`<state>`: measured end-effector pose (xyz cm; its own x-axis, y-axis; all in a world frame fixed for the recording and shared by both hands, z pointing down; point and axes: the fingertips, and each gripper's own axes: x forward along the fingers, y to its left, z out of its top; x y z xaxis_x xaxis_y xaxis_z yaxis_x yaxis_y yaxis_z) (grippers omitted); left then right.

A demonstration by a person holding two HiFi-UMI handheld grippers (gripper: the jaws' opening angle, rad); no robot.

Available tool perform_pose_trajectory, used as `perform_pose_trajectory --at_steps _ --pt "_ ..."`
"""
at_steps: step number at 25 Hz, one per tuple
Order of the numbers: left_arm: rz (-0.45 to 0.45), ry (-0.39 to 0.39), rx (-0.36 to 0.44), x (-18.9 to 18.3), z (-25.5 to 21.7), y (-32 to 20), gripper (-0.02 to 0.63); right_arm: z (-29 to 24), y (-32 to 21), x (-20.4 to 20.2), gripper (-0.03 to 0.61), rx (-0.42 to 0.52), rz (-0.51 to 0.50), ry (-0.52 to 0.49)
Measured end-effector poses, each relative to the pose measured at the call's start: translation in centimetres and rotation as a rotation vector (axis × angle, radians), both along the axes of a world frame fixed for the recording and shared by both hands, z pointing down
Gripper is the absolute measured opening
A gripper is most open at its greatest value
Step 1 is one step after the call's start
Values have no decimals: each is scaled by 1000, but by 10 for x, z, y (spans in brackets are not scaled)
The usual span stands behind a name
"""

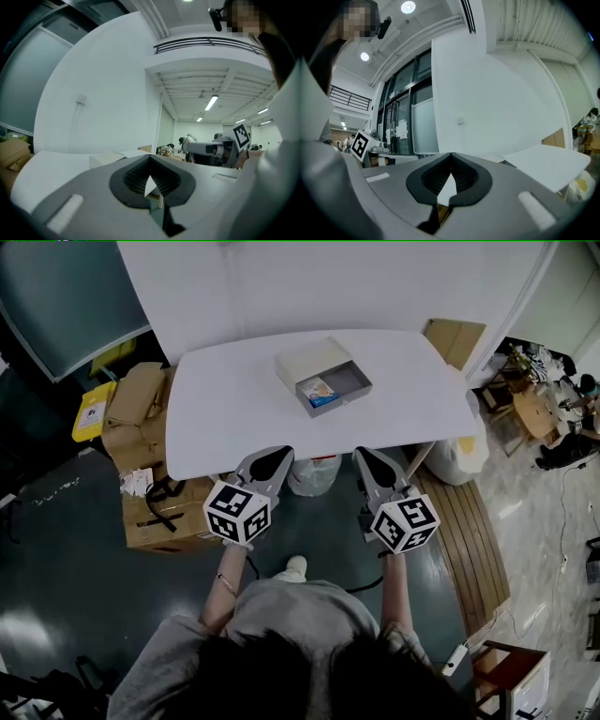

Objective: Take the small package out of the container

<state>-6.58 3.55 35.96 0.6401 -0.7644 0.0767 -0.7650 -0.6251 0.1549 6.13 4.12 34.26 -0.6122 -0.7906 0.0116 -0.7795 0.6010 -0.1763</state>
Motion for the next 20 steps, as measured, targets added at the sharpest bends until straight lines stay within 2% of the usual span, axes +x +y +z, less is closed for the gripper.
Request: perform_pose_trajectory --at_steps 5,12,20 --pt "47 10 11 4 0 -25 -14 1 -24 -4 11 2 17 5" --pt "67 9 10 7 5 -52 -14 6 -48 -5 11 2 50 4" --pt "91 9 -25 18 15 -64 -14 16 -62 3 11 -30 67 -4"
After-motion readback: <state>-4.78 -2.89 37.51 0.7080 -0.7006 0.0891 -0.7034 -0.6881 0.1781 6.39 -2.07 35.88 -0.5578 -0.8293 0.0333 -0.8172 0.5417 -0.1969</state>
